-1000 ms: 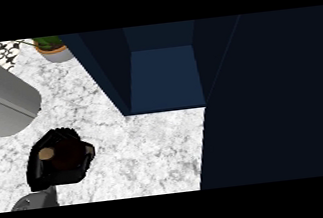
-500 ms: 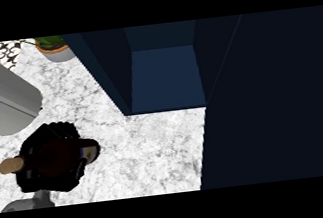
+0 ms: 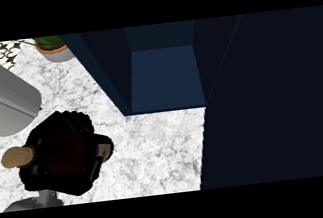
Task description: Pick up the wine, place it into the cabinet and close the cabinet
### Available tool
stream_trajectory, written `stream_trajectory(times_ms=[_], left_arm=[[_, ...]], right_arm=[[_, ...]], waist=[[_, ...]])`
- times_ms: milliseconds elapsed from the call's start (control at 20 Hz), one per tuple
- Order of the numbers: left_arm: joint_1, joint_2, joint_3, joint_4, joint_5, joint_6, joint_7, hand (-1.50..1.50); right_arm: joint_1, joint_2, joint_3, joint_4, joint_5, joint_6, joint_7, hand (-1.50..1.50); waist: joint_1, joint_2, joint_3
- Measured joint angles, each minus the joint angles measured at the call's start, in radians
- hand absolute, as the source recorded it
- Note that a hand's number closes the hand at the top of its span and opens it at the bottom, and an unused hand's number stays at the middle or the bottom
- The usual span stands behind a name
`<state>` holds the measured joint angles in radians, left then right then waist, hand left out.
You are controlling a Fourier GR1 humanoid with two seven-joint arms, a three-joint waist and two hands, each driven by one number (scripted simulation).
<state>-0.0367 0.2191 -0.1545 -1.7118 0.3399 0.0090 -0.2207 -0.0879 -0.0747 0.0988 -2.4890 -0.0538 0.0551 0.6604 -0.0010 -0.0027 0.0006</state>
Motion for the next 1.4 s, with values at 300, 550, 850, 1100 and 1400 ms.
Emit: stream_trajectory(times_ms=[300,550,850,1100,1400], left_arm=[[-0.050,-0.077,-0.101,-0.136,-0.060,0.099,0.156,1.50],[-0.161,-0.157,-0.146,-0.134,-0.113,0.177,0.257,1.50],[-0.258,-0.204,-0.197,-0.095,-0.147,0.286,0.301,1.50],[-0.384,-0.214,-0.237,-0.034,-0.181,0.404,0.340,1.50],[-0.470,-0.218,-0.273,0.061,-0.182,0.502,0.315,1.50]], right_arm=[[-0.003,0.008,0.014,0.000,0.000,-0.003,0.011,-1.50],[0.018,0.021,0.018,0.006,0.000,0.003,-0.023,-1.50],[0.052,0.019,0.006,0.002,-0.006,0.026,-0.042,-1.50],[0.033,0.011,-0.014,0.003,-0.010,0.032,-0.029,-1.50],[0.067,0.025,0.014,0.000,-0.010,0.042,-0.053,-1.50]], waist=[[-0.002,0.000,0.000],[-0.005,0.001,0.000],[-0.007,0.001,0.000],[-0.008,0.002,0.000],[-0.010,0.002,0.000]])
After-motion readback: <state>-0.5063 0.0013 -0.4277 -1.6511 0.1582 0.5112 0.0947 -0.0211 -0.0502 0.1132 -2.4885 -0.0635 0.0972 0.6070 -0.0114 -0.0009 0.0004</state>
